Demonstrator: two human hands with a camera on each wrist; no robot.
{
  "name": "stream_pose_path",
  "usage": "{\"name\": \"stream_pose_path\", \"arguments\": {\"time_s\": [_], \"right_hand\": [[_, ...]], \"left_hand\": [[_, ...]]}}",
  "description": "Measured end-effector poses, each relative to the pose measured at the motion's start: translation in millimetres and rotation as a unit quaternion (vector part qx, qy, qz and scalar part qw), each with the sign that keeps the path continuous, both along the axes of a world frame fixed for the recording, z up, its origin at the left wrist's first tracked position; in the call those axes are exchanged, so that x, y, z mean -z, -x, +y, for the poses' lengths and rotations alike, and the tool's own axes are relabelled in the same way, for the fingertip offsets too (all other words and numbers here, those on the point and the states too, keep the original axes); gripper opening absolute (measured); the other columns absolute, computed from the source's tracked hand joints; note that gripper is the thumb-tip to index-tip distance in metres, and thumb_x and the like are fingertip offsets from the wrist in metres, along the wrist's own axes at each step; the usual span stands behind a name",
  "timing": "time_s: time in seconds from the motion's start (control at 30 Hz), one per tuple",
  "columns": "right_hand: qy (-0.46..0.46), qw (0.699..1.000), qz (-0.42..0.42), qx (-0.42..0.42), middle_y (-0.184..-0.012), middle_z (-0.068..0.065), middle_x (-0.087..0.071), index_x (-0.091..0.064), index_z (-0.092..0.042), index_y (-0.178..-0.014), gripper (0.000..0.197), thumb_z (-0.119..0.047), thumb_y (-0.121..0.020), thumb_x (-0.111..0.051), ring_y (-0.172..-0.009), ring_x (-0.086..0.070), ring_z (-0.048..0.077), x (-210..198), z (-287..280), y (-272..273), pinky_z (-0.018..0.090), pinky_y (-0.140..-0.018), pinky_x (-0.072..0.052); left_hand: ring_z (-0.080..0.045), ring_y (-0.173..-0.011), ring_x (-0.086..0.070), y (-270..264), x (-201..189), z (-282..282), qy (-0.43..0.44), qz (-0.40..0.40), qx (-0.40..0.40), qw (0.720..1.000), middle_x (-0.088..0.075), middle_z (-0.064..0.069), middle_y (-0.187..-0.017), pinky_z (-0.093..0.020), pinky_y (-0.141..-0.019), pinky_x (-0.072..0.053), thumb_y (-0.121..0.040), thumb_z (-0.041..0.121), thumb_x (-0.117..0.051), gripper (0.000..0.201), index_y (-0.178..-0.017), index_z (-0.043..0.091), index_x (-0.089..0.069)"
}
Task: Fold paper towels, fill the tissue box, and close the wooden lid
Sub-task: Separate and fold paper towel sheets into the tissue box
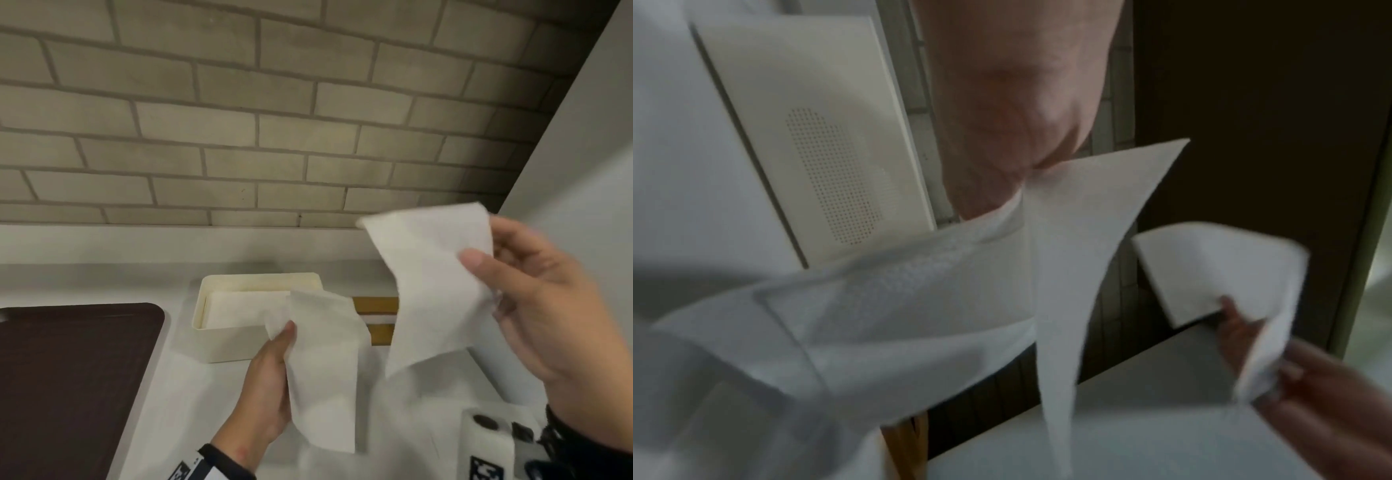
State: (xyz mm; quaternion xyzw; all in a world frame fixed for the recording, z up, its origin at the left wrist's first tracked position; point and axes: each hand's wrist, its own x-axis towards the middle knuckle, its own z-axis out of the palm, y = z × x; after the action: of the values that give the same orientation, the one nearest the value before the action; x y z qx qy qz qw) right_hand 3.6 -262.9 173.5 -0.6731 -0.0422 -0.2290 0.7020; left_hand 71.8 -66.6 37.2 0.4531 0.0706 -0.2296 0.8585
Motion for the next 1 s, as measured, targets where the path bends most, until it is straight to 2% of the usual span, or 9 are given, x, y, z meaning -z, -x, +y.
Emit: {"name": "stream_pose_path", "arguments": {"time_s": [0.1,0.2,0.27,0.4,0.47,0.53,0.67,0.87,1.0], "right_hand": [[-0.065,0.997,-0.021,-0.024,-0.091,0.000,-0.072,-0.066,-0.023,-0.103,0.038,-0.014,-0.066,-0.065,-0.085,-0.067,0.017,1,14,-5,0.028,-0.071,-0.058],[-0.028,0.992,0.102,0.070,-0.087,0.003,-0.073,-0.061,-0.011,-0.106,0.026,-0.004,-0.081,-0.063,-0.071,-0.069,0.014,43,26,-15,0.024,-0.055,-0.057],[-0.024,0.974,0.190,0.120,-0.088,0.006,-0.073,-0.061,-0.011,-0.099,0.017,-0.003,-0.084,-0.064,-0.070,-0.070,0.015,78,33,-20,0.021,-0.053,-0.054],[-0.009,0.943,0.294,0.158,-0.099,0.001,-0.070,-0.060,-0.019,-0.099,0.015,-0.017,-0.086,-0.066,-0.093,-0.065,0.022,122,40,-25,0.041,-0.086,-0.053],[-0.014,0.936,0.317,0.150,-0.102,-0.002,-0.068,-0.059,-0.020,-0.101,0.019,-0.024,-0.085,-0.068,-0.097,-0.063,0.022,123,42,-25,0.043,-0.090,-0.051],[-0.038,0.935,0.328,0.132,-0.101,-0.002,-0.068,-0.059,-0.019,-0.102,0.022,-0.026,-0.083,-0.068,-0.096,-0.063,0.021,120,42,-25,0.040,-0.086,-0.051],[-0.049,0.937,0.329,0.106,-0.105,-0.004,-0.070,-0.061,-0.020,-0.109,0.028,-0.028,-0.083,-0.068,-0.101,-0.064,0.024,113,39,-22,0.046,-0.094,-0.049],[-0.058,0.954,0.286,0.072,-0.101,-0.006,-0.073,-0.068,-0.020,-0.104,0.021,-0.022,-0.083,-0.067,-0.096,-0.068,0.021,110,34,-19,0.038,-0.086,-0.053],[-0.168,0.953,0.253,-0.009,-0.115,0.005,-0.069,-0.060,-0.016,-0.121,0.057,-0.027,-0.069,-0.080,-0.107,-0.065,0.030,115,16,-19,0.049,-0.095,-0.049]], "left_hand": [[-0.032,-0.091,-0.071,4,-2,-7,0.012,0.018,0.023,1.000,-0.073,-0.015,-0.104,-0.041,-0.078,-0.054,-0.093,0.032,-0.050,0.038,-0.117,0.007,-0.064],[-0.031,-0.089,-0.072,8,-6,-10,0.013,0.003,0.038,0.999,-0.074,-0.016,-0.102,-0.038,-0.074,-0.054,-0.094,0.033,-0.048,0.037,-0.111,0.006,-0.067],[-0.029,-0.089,-0.072,10,-7,-11,0.013,-0.009,0.038,0.999,-0.074,-0.014,-0.101,-0.036,-0.070,-0.054,-0.095,0.033,-0.047,0.037,-0.111,0.007,-0.067],[-0.030,-0.088,-0.072,13,-7,-12,0.022,-0.005,0.048,0.999,-0.074,-0.015,-0.101,-0.036,-0.071,-0.053,-0.095,0.034,-0.046,0.039,-0.113,0.006,-0.066],[-0.030,-0.086,-0.073,14,-5,-12,0.020,0.000,0.054,0.998,-0.074,-0.015,-0.100,-0.035,-0.067,-0.053,-0.095,0.033,-0.046,0.039,-0.114,0.005,-0.066],[-0.031,-0.089,-0.072,14,-4,-13,0.015,-0.003,0.061,0.998,-0.074,-0.015,-0.102,-0.034,-0.067,-0.055,-0.095,0.033,-0.046,0.039,-0.116,0.006,-0.064],[-0.031,-0.095,-0.071,15,-3,-15,0.009,-0.014,0.070,0.997,-0.073,-0.014,-0.106,-0.039,-0.075,-0.055,-0.093,0.032,-0.048,0.038,-0.119,0.008,-0.063],[-0.033,-0.096,-0.070,14,-4,-14,0.040,0.015,0.094,0.995,-0.073,-0.016,-0.106,-0.041,-0.079,-0.052,-0.092,0.038,-0.049,0.042,-0.113,0.006,-0.068],[-0.037,-0.101,-0.068,10,-1,-9,0.064,0.044,0.093,0.993,-0.070,-0.018,-0.111,-0.045,-0.088,-0.049,-0.091,0.042,-0.049,0.046,-0.115,0.007,-0.068]]}}
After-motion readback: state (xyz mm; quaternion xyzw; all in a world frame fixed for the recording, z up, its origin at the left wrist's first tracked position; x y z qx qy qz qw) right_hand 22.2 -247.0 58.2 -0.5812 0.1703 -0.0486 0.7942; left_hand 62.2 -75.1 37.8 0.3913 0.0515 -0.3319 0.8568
